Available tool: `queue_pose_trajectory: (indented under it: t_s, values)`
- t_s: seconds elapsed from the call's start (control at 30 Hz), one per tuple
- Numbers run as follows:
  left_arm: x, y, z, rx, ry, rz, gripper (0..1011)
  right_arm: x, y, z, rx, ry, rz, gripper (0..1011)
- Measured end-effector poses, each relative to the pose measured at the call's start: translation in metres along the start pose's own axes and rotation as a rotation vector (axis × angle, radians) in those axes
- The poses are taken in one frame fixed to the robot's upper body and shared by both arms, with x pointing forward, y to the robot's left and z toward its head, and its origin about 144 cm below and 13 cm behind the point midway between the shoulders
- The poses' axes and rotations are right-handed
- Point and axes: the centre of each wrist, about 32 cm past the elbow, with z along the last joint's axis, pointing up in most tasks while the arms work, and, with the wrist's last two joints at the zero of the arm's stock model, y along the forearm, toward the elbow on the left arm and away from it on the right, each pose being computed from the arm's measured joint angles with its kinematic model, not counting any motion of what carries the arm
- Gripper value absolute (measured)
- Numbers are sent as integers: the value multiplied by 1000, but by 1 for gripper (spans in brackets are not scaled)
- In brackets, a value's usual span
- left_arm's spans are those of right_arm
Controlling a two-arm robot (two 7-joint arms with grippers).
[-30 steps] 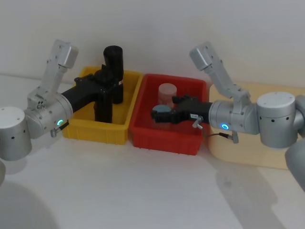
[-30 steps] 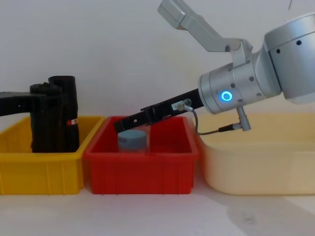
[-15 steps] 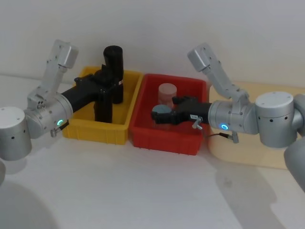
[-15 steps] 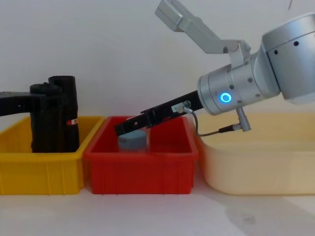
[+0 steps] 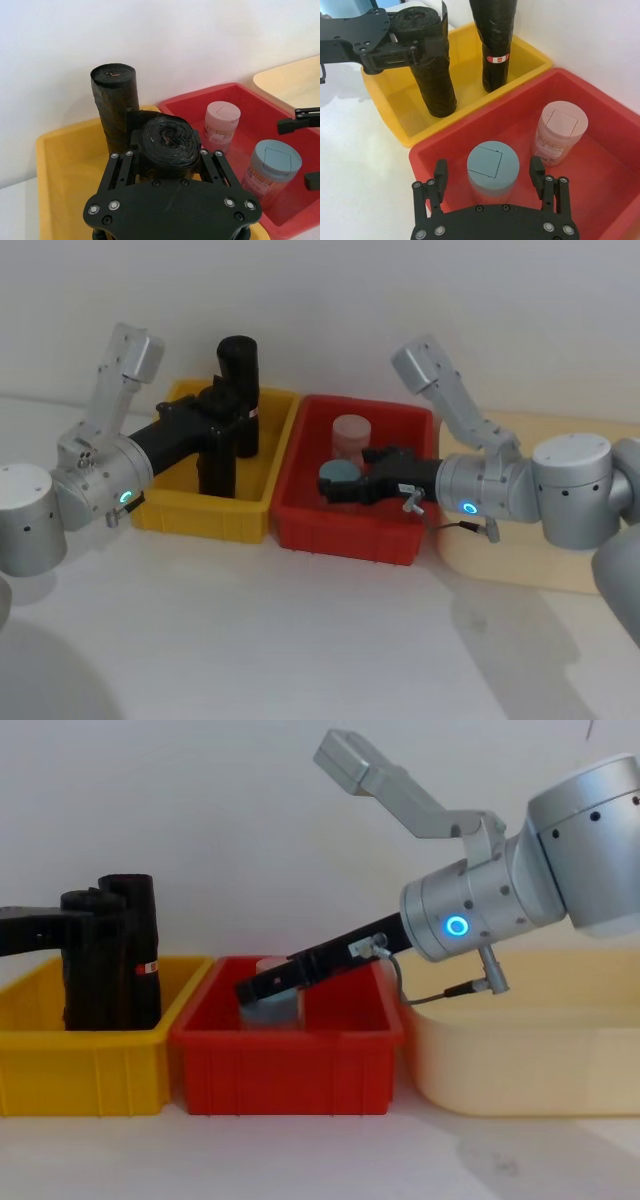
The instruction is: Pick up the garbage bag with the one hand and transfer it to the other hand.
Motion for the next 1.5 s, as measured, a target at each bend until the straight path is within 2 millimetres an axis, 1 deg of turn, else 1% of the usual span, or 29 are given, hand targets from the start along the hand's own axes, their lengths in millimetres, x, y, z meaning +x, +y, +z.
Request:
queue_pose_trajectory:
  t_s: [0.67,1.17,1.27,1.3,1.4,1.5]
  values:
    - [0,0,0,0,0,0,508,1,9,1,-7,17,16,1001]
    - [0,0,0,0,0,0,508,3,15,-5,-13,22,16,1002]
    - [0,0,0,0,0,0,508,3,16,-6,-13,22,15,978]
    - [0,0,0,0,0,0,508,4,16,-6,-13,21,15,929]
    - [0,0,0,0,0,0,508,4,17,-7,-13,22,14,869]
    - [0,0,0,0,0,0,508,4,17,-7,-12,21,14,762]
